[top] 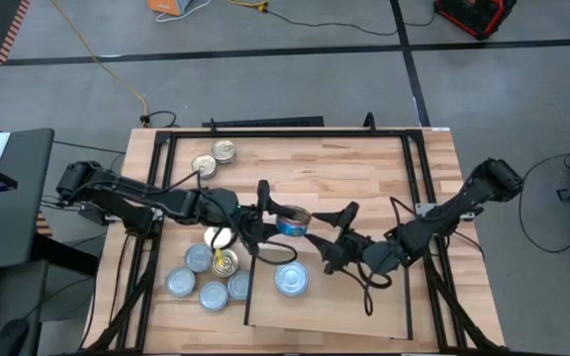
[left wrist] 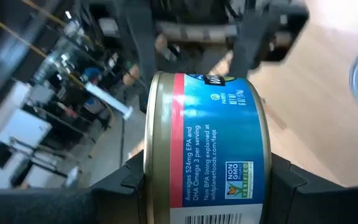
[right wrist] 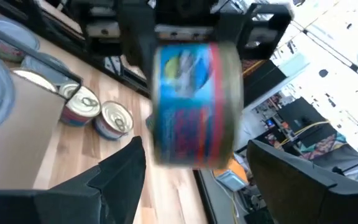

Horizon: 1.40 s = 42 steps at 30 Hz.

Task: Stack canned seafood by type on shelf
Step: Put the blue-pink tuna can on the shelf

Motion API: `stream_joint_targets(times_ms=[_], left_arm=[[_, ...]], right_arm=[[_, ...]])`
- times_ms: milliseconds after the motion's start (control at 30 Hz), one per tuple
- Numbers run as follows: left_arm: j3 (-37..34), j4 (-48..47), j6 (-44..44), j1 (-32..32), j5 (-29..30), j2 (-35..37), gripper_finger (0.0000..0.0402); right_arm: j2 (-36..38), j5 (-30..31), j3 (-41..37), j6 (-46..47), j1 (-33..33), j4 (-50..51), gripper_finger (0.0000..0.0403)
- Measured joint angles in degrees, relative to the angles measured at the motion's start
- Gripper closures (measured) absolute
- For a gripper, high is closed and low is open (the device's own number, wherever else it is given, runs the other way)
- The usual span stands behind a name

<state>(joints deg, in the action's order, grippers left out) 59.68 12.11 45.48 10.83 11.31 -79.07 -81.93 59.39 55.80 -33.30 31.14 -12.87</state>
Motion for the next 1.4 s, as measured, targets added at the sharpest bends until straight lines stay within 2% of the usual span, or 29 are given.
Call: stream_joint_targets(times_ms=[367, 667, 867, 1067, 1233, 1400], left_arm=[[0.00, 5.49, 3.31, 0.79, -0.42, 0.00, 0.0222], [0.00, 5.47, 3.05, 0.79, -0.55, 0.00, 0.0224], [0.00, 5.32, 2.79, 0.79, -0.52, 0.00, 0.0220], [0.00, 4.84, 2.93, 0.79, -0.46, 0.00, 0.0221], [0.00, 4.10, 3.99, 0.79, 0.78, 0.00, 0.0216], [0.02, 4.13, 3.54, 1.10, 3.85, 0.00, 0.0184]], right_arm=[[0.26, 0.18, 0.17, -0.17, -0.86, -1.70, 0.0088], [0.13, -6.51, 0.17, -1.70, -3.04, -4.81, 0.0090], [0.11, -7.04, 0.17, -4.51, -2.92, -6.19, 0.0122], [0.11, -7.17, 0.15, -5.79, -2.69, -6.09, 0.0182], [0.11, -7.17, 0.08, -6.03, -2.73, -5.82, 0.0183], [0.15, -6.34, 0.08, -5.76, -2.75, -5.82, 0.0183]])
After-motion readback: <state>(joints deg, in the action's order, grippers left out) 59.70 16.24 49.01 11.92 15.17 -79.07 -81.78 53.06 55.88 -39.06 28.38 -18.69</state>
